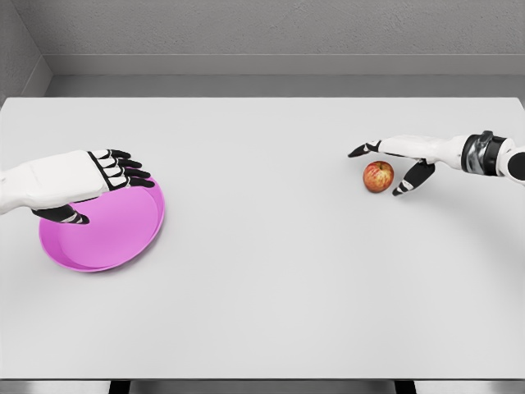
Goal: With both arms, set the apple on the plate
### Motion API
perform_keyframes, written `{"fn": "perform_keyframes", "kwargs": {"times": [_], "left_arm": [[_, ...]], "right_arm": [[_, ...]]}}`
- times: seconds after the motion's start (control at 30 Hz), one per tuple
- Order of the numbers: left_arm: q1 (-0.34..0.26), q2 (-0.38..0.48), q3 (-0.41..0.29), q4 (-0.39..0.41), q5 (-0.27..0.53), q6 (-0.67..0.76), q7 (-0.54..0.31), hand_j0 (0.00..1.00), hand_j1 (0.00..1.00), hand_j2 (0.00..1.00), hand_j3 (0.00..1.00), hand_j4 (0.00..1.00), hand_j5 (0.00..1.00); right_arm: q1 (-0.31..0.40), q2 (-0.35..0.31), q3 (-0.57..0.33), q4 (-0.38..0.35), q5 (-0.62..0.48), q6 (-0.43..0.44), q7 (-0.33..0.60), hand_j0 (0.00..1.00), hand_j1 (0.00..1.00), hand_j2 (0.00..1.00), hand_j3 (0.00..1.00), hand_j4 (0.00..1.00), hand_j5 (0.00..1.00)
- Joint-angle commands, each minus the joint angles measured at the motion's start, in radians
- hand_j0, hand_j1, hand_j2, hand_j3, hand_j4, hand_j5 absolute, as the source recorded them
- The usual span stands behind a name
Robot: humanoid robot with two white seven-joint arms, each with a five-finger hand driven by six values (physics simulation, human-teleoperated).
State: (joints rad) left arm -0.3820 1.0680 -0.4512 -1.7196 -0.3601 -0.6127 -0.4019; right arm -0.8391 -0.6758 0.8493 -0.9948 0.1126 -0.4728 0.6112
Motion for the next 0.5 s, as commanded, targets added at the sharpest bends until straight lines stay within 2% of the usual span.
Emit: {"fn": "perform_keyframes", "kwargs": {"times": [0.0,0.37,0.4,0.47], "left_arm": [[0.0,0.001,0.0,0.0,0.006,0.002,0.0,1.0,1.0,1.0,1.0,1.0,1.0],[0.0,0.001,0.0,0.0,0.006,0.002,0.0,1.0,1.0,1.0,1.0,1.0,1.0],[0.002,0.001,0.0,0.0,0.006,0.002,0.002,1.0,1.0,1.0,1.0,1.0,1.0],[0.002,0.001,0.0,0.0,0.006,0.002,0.002,1.0,1.0,1.0,1.0,1.0,1.0]], "right_arm": [[0.0,-0.001,-0.001,0.002,-0.005,0.002,0.0,0.85,0.85,0.85,0.85,0.85,0.85],[0.003,0.002,0.017,0.008,-0.005,0.0,0.0,0.76,0.76,0.76,0.76,0.76,0.76],[0.002,0.002,0.017,0.008,-0.004,0.0,0.0,0.7,0.7,0.7,0.7,0.7,0.7],[0.002,0.004,0.016,0.008,-0.004,0.0,0.0,0.65,0.65,0.65,0.65,0.65,0.65]]}}
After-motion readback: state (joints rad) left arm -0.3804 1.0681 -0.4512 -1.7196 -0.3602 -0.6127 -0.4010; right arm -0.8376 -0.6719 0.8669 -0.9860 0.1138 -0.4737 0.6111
